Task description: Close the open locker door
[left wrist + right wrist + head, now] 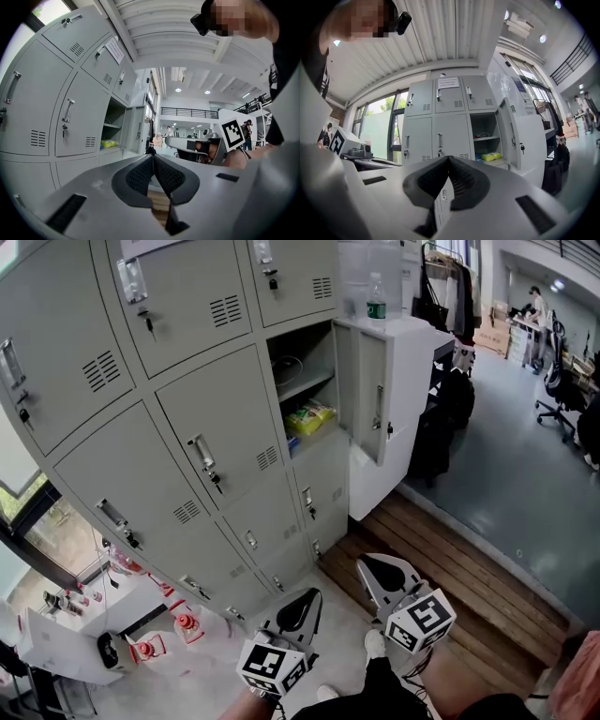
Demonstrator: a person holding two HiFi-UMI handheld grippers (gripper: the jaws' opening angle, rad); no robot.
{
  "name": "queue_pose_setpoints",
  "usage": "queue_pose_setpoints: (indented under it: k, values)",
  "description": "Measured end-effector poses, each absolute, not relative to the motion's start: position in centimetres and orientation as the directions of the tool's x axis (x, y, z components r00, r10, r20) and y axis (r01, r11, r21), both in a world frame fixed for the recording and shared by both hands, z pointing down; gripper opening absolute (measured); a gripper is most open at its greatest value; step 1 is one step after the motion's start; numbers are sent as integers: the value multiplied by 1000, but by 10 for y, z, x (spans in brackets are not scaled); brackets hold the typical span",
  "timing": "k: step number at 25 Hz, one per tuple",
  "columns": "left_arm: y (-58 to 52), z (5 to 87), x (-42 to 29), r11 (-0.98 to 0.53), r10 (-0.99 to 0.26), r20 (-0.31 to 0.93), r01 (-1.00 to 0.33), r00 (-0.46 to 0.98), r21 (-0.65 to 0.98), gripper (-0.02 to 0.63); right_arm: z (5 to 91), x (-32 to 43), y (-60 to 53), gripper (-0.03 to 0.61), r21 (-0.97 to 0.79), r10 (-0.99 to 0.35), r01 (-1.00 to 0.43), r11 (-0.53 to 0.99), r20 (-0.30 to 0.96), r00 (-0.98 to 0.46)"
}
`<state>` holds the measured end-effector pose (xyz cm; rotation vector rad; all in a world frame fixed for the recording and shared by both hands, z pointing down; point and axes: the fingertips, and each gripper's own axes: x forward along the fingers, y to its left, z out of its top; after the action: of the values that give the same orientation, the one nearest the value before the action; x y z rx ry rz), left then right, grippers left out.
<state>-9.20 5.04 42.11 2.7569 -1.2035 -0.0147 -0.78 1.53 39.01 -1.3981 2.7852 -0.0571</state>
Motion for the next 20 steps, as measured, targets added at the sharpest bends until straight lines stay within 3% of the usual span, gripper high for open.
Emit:
queue_pose_setpoints:
  k: [20]
  values:
    - [-109,423,-15,-624,-771,67,-772,634,123,22,386,78,-156,53,-47,-777,-776,629,-4,-630]
